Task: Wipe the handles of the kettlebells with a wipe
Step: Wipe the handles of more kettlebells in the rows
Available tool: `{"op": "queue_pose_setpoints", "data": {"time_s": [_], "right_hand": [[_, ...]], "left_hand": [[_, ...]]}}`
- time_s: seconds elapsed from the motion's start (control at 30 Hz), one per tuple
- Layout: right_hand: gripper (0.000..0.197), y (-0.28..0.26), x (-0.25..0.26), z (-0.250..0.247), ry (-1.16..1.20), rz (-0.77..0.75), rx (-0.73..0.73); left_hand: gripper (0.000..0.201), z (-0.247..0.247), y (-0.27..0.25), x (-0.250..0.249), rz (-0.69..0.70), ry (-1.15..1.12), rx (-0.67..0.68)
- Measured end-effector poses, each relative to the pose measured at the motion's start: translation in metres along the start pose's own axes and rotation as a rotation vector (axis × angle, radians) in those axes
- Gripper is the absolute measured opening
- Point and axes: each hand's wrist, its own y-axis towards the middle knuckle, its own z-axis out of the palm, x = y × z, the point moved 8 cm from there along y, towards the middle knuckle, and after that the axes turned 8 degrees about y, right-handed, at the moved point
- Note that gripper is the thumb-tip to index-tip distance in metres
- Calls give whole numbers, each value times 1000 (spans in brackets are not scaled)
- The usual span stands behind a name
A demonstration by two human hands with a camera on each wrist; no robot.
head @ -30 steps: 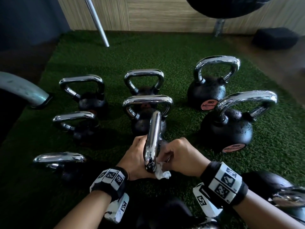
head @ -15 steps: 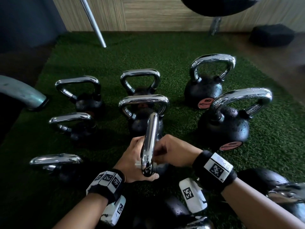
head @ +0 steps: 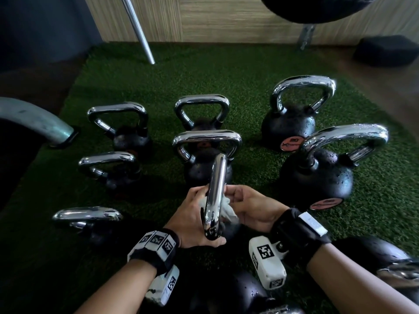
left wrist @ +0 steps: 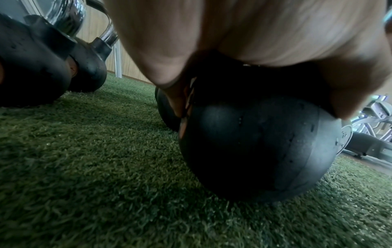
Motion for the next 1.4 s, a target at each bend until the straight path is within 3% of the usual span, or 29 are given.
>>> {"op": "queue_pose_setpoints", "data": {"time_s": [0.13, 0.3, 0.47, 0.67, 0.87, 1.03, 1.27, 1.4], "right_hand": [[57, -1, 0, 3, -54, -49, 12], [37, 9, 26, -21, -33, -273, -234], [45, 2, 34, -13, -182, -344, -291], [48, -10, 63, -19, -371, -611, -660], [47, -23, 78, -13, -774, -658, -879], [44, -20, 77, -18, -821, -609, -990], [48, -17, 78, -13, -832, -546, -1017], [60, -6, 67, -16, -820, -353, -892]], "left_hand": [[99, 8, -2, 7, -20, 13, -12], [94, -2, -2, 1, -29, -78, -49], [102, 1, -3, 3, -25, -128, -80], [132, 16, -1, 19, -63, -78, -56], [131, 21, 0, 23, -60, -73, -60], [130, 26, 4, 27, -79, 6, -41], [132, 18, -3, 20, -79, -65, -64], [133, 12, -5, 15, -89, -117, -63]]}}
